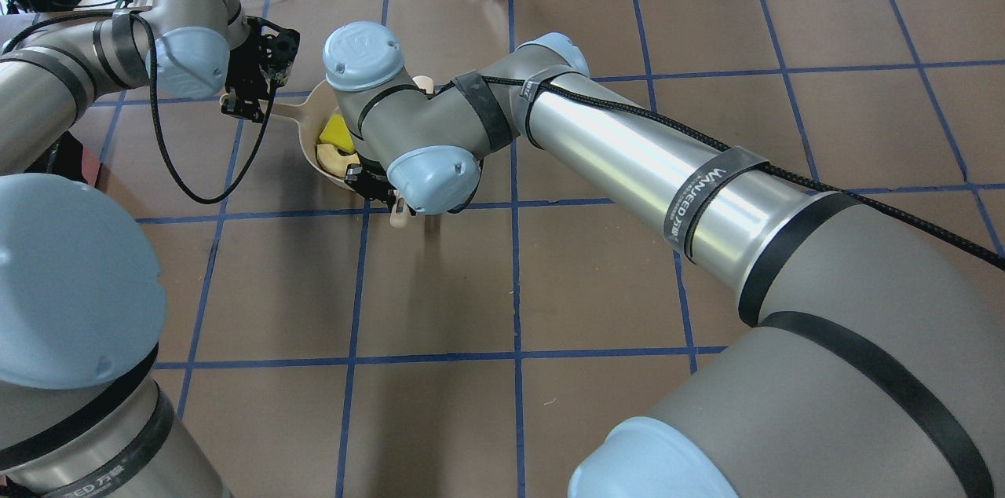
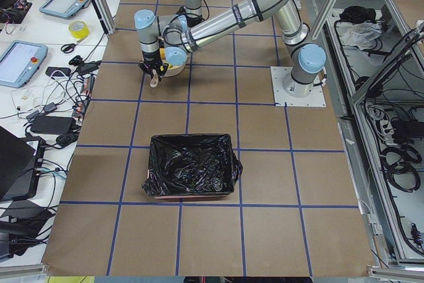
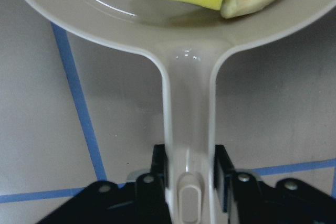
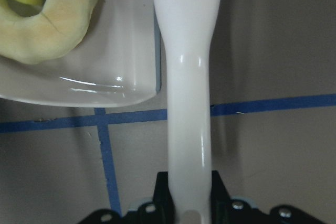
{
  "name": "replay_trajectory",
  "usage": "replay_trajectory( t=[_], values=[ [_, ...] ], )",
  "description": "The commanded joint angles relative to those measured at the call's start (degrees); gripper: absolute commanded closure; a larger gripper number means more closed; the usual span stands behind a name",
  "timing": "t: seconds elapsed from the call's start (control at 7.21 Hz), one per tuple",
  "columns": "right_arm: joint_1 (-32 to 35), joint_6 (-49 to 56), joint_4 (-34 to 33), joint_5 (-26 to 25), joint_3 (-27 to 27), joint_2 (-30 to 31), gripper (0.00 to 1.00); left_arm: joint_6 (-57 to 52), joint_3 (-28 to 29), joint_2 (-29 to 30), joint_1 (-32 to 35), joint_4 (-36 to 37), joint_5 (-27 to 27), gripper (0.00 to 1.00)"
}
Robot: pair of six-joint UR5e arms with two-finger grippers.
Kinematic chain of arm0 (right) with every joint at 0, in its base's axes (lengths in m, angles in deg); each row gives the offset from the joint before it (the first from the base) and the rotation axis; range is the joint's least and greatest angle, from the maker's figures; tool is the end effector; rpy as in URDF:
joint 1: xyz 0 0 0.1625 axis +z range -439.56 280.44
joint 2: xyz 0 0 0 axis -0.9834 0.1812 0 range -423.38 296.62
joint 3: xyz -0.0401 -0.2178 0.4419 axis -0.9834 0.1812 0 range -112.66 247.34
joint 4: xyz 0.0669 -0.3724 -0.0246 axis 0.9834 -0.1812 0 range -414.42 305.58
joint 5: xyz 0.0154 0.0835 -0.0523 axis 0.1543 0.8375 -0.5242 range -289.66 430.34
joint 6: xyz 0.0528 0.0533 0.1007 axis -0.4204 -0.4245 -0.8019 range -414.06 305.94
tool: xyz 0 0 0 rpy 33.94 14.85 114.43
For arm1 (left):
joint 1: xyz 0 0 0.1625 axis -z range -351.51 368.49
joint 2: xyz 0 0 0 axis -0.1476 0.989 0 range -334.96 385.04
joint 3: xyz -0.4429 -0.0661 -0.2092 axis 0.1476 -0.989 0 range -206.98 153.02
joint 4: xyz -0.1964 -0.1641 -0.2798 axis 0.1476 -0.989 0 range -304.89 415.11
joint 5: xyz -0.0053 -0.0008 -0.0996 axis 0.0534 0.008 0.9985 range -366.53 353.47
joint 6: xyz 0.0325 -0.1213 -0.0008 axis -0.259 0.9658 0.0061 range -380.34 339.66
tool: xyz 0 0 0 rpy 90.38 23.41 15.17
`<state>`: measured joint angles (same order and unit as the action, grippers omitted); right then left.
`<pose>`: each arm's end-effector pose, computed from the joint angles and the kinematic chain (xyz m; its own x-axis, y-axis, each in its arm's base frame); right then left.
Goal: Sweep and dump trash into bin
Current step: 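Sweep the trash pile with the brush into the dustpan held by the left gripper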
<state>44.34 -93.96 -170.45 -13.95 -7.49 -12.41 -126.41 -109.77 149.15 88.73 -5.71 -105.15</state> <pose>0.5339 -0.5331 0.2818 -0.9895 0.1038 -0.1006 0.1007 0.9943 0.0348 0.0055 -0.7077 0.2910 0.1068 0.9943 0.0034 0.9822 -0.1060 0.1549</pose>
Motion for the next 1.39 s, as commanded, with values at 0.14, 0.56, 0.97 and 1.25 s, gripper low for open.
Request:
replay_trajectory(
  t=[0.14, 0.56, 0.97, 1.25],
  values=[
    [0.9, -3.3, -1.3, 1.3, 4.7, -2.5, 1.0, 0.0, 0.0, 0.0, 0.0, 0.0, 0.1, 1.0],
    [2.1, -6.9, -3.1, 3.7, 7.1, -4.4, 1.0, -0.2, -0.8, -0.3, -0.1, 0.0, 0.8, 1.0],
    [2.0, -6.2, -2.4, 3.2, 7.1, -3.5, 1.0, -0.3, -0.9, -0.3, -0.1, 0.1, 1.1, 1.0],
    [0.5, -3.0, 1.8, 2.6, 6.7, -1.8, 1.0, -0.3, -1.0, -0.3, -0.2, 0.1, 1.1, 1.0]
  ],
)
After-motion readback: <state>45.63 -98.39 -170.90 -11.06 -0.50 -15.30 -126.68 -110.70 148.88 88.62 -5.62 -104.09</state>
